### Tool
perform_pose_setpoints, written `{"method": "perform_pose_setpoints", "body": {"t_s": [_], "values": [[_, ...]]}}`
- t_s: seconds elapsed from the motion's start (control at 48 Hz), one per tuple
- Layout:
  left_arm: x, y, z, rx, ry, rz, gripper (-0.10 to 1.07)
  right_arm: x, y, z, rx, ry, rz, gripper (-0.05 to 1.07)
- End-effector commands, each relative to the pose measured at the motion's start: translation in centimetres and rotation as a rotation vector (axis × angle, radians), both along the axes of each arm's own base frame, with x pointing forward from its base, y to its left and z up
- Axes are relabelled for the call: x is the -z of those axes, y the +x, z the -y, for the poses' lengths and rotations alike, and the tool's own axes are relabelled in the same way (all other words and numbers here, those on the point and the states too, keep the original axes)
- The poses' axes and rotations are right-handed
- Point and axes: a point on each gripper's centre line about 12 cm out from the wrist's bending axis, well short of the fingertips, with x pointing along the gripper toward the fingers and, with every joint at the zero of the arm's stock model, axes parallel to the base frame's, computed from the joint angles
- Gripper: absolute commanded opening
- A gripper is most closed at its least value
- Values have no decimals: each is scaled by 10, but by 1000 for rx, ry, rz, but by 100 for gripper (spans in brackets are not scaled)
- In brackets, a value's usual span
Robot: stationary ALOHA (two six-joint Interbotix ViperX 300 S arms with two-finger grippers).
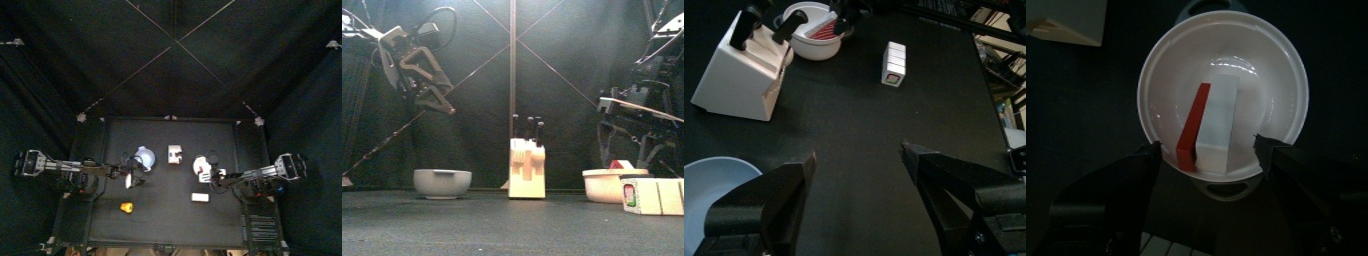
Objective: Grab salmon sushi
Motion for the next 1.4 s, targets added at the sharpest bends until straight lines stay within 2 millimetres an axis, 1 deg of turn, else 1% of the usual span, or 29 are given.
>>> {"method": "perform_pose_setpoints", "body": {"t_s": [0.0,0.729,0.792,0.875,1.062,1.208,1.375], "values": [[-5,3,-1,1,-1,18,100,-7,5,1,3,0,27,101],[-5,2,-1,-2,-1,18,100,-7,5,1,7,1,29,101],[-5,2,-1,-2,-1,18,100,-7,5,1,7,2,30,100],[-5,2,-1,-2,-1,17,100,-7,5,1,7,2,30,96],[-4,2,-2,-4,-1,15,100,-7,4,2,13,1,28,79],[-4,2,-2,-5,-1,15,100,-7,4,4,19,1,29,68],[-4,2,-2,-4,-1,15,100,-11,6,5,22,-1,43,63]]}}
